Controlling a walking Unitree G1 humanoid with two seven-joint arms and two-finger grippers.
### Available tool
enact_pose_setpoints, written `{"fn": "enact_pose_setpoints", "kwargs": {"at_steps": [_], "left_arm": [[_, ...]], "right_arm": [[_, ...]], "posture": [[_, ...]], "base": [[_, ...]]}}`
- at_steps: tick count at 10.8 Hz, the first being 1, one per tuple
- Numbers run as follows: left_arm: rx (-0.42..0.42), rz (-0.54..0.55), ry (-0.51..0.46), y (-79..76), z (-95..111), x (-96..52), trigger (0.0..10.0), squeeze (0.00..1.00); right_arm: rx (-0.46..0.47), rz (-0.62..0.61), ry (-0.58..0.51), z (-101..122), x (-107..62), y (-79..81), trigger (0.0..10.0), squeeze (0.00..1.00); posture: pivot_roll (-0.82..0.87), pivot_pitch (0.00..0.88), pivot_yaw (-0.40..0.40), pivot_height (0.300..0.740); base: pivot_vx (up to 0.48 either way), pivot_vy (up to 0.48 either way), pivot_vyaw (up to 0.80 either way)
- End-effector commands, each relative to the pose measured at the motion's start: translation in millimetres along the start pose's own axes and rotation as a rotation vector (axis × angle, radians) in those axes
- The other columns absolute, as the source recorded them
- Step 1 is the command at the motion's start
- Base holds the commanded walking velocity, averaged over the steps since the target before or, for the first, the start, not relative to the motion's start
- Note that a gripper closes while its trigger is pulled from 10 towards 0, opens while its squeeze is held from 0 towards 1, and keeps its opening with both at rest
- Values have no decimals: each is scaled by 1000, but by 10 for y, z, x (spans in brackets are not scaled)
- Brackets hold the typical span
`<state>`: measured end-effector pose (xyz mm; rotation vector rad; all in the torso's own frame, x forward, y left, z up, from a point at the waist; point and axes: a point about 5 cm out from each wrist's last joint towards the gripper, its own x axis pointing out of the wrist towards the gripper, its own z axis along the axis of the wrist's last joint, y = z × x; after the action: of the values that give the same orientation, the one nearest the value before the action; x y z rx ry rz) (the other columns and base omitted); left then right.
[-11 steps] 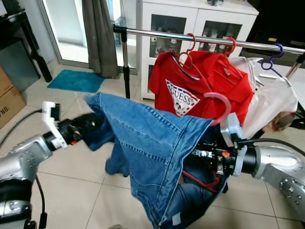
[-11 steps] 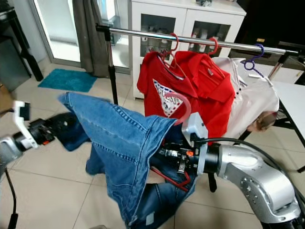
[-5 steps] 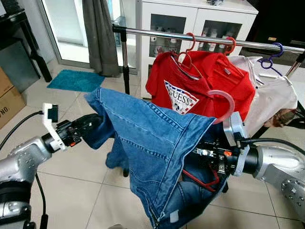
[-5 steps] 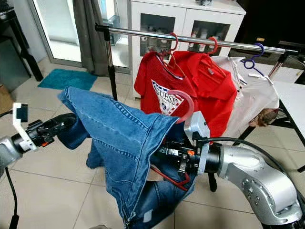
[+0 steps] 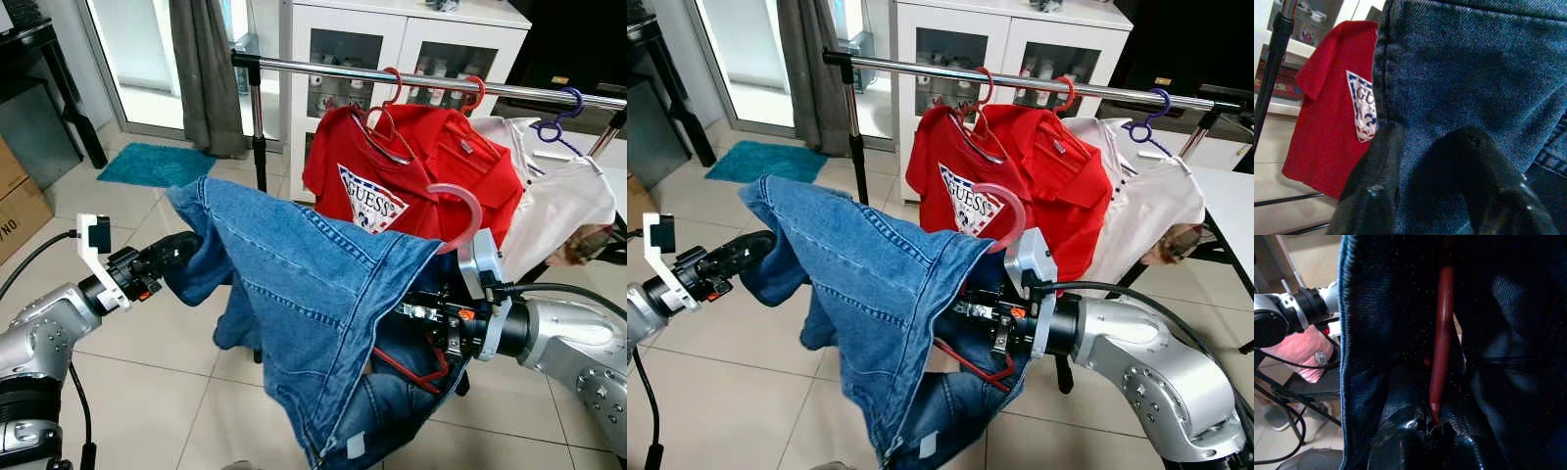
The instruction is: Hang hanger
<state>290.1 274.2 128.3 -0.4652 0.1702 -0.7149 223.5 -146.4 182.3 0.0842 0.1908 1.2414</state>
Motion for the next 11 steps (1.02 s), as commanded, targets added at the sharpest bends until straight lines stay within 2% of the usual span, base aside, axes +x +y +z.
{"fn": "enact_pose_setpoints", "kwargs": {"at_steps": [1, 3, 7, 8, 9, 11], "left_arm": [[5, 1, -9, -9, 3, 0, 0, 0], [-2, 9, -14, 0, -7, -1, 0, 0], [1, 103, -71, 63, 2, -12, 0, 0], [28, 145, -82, 91, 11, -21, 0, 0], [84, 247, -205, 148, 146, -45, 0, 0], [145, 309, -242, 173, 190, -82, 0, 0]], "right_arm": [[-11, 2, -22, 56, -13, 7, 10000, 0], [-9, -4, -25, 55, -11, 3, 10000, 0], [-8, -18, -34, 58, -15, -6, 10000, 0], [-8, -21, -35, 55, -14, -10, 10000, 0], [-7, -28, -38, 54, -8, -17, 10000, 0], [-7, -35, -37, 49, -9, -23, 10000, 0]], "posture": [[-113, 0, 1, 740], [-114, 0, 6, 740], [-117, 0, 14, 740], [-116, 0, 16, 740], [-117, 0, 19, 740], [-116, 0, 18, 740]], "base": [[0, 0, 0], [0, 0, 0], [0, 0, 0], [0, 0, 0], [0, 0, 0], [0, 0, 0]]}}
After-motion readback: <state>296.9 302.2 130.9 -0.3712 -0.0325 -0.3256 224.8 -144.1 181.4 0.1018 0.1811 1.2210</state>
